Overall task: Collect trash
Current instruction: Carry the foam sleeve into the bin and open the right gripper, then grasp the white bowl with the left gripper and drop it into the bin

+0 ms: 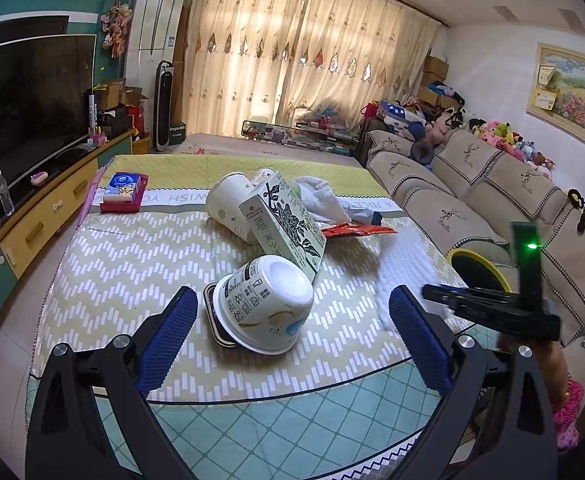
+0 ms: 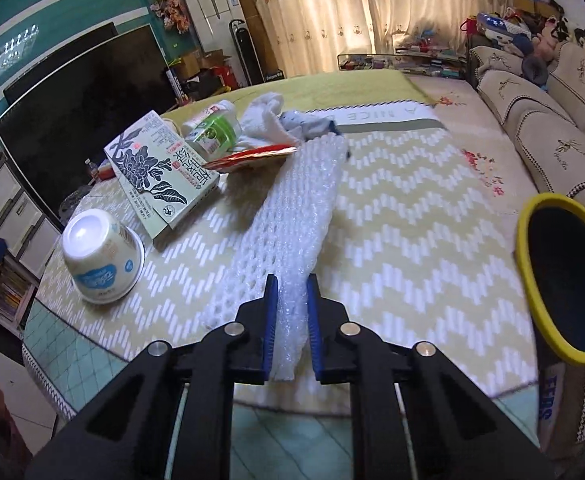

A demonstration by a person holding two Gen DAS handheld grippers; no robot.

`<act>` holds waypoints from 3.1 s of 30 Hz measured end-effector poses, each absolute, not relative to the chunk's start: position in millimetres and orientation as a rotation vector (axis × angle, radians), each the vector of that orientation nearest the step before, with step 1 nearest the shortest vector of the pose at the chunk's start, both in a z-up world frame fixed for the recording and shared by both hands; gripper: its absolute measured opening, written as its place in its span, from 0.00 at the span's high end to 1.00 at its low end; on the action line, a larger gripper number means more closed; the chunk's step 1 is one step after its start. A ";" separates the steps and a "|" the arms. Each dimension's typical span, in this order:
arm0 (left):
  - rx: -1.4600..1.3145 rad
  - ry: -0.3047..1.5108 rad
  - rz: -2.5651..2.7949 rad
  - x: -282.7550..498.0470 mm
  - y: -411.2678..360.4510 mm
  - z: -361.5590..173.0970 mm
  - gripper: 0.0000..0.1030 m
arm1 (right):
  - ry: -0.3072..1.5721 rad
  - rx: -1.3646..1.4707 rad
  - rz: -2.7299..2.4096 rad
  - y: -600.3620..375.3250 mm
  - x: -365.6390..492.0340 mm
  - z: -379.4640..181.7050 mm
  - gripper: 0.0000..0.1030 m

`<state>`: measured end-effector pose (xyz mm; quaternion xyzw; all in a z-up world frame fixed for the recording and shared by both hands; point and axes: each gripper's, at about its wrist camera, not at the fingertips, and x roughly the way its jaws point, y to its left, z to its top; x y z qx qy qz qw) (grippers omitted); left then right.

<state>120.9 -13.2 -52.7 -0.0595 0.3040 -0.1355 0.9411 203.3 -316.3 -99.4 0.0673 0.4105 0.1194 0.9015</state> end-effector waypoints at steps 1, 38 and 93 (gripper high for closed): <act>-0.120 0.622 -0.277 121.5 -14.6 -53.3 0.08 | 0.840 0.139 0.246 -319.2 196.8 -97.0 0.87; -0.026 0.690 -0.323 155.0 -72.4 -69.1 0.08 | 0.831 0.313 -0.399 -573.5 203.0 -141.1 0.79; 0.223 0.747 -0.214 219.8 -67.9 -106.8 0.23 | 0.845 0.309 -0.291 -541.2 208.1 -146.0 0.57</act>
